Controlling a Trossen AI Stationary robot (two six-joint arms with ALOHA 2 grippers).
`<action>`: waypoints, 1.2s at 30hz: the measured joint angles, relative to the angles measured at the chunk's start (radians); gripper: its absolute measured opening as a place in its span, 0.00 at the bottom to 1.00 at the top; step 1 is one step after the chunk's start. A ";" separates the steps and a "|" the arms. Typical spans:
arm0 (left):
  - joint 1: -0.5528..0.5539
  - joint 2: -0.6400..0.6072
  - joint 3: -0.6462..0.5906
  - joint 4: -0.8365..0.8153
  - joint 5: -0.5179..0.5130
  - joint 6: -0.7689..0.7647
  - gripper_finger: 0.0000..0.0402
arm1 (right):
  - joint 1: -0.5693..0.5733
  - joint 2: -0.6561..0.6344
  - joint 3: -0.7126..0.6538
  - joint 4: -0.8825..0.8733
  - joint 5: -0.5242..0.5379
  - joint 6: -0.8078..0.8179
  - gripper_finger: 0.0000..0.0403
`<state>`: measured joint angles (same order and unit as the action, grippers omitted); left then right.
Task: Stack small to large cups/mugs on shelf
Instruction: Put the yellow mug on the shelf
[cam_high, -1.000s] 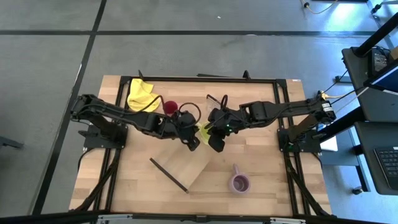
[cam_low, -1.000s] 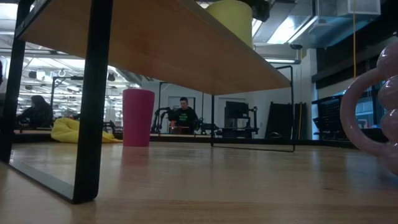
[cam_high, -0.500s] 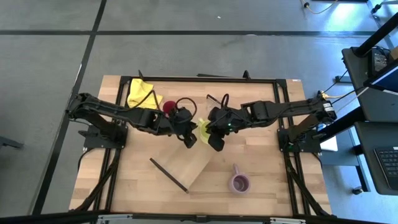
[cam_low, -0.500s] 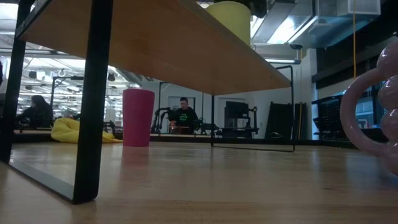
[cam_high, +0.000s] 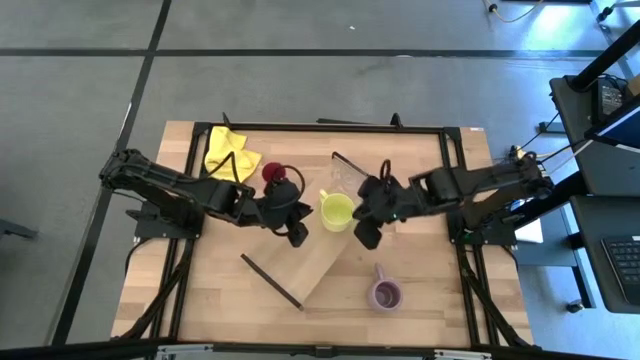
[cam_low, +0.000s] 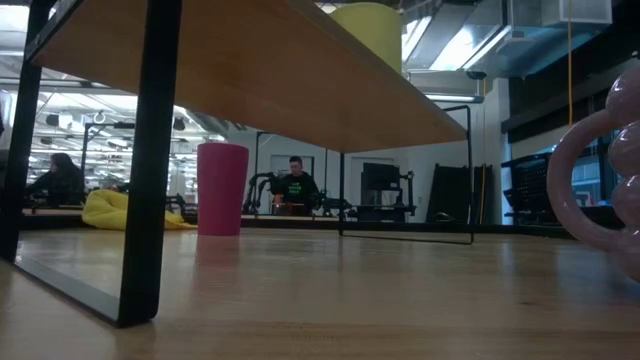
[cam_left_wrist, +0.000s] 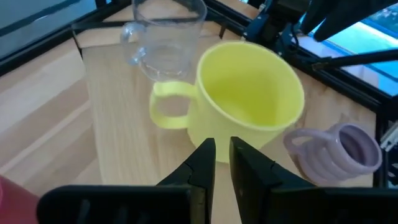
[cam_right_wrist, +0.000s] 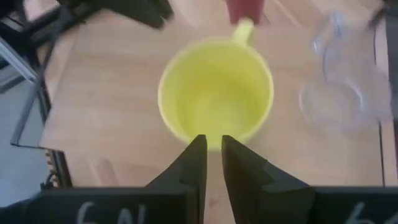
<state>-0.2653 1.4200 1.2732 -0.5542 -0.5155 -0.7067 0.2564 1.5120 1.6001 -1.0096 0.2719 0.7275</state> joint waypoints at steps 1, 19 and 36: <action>-0.002 0.000 0.000 -0.007 0.001 -0.003 0.11 | 0.013 0.000 -0.003 -0.015 0.011 0.025 0.13; 0.001 0.010 -0.001 -0.014 0.048 -0.050 0.11 | 0.069 -0.001 -0.208 0.206 0.014 0.289 0.13; 0.062 0.048 0.001 0.048 0.073 0.011 0.11 | 0.027 -0.001 -0.218 0.243 0.024 0.249 0.13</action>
<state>-0.2029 1.4682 1.2743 -0.5060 -0.4421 -0.6953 0.2833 1.5112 1.3823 -0.7662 0.2962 0.9768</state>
